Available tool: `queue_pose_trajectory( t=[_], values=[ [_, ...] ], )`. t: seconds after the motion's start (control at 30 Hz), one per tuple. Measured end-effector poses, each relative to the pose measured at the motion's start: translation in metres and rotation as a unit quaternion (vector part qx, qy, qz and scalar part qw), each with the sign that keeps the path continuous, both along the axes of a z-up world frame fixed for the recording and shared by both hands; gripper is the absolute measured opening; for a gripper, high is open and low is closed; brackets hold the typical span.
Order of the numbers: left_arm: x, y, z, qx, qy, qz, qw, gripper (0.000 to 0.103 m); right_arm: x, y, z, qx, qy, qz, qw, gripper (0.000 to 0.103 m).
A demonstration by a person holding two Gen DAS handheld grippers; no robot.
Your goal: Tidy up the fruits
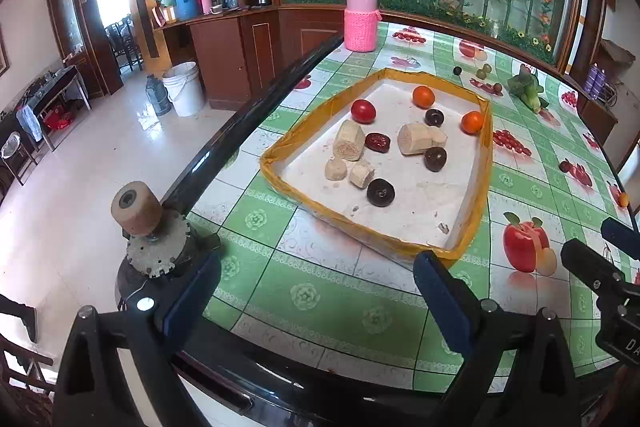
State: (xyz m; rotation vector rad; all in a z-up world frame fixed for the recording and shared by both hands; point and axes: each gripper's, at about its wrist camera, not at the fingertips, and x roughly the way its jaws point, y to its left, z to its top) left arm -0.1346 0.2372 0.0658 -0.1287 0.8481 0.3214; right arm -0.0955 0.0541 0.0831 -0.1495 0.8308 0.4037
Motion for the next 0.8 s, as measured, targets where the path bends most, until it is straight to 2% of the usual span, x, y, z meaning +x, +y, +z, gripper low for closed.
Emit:
queue_pose_trajectory(
  t=[0.1,0.23,0.33,0.5,0.8],
  values=[
    [0.002,-0.003,0.001,0.019,-0.002,0.003,0.9998,0.103,-0.002,0.005,0.002,-0.012,-0.01,-0.007,1.0,0.084],
    [0.003,-0.007,0.002,0.042,-0.011,0.002,0.9991,0.103,-0.004,0.009,0.002,-0.023,-0.017,-0.006,1.0,0.084],
    [0.009,-0.009,-0.001,0.052,0.001,0.002,0.9986,0.102,-0.003,0.009,0.002,-0.027,-0.02,-0.008,0.999,0.084],
    [0.011,-0.006,-0.004,0.023,-0.006,-0.007,0.9997,0.102,0.0,0.004,0.002,-0.032,-0.024,-0.016,0.999,0.084],
    [0.011,-0.013,-0.001,0.017,-0.033,-0.018,0.9992,0.102,0.002,0.0,0.002,-0.029,-0.033,-0.024,0.999,0.086]
  ],
)
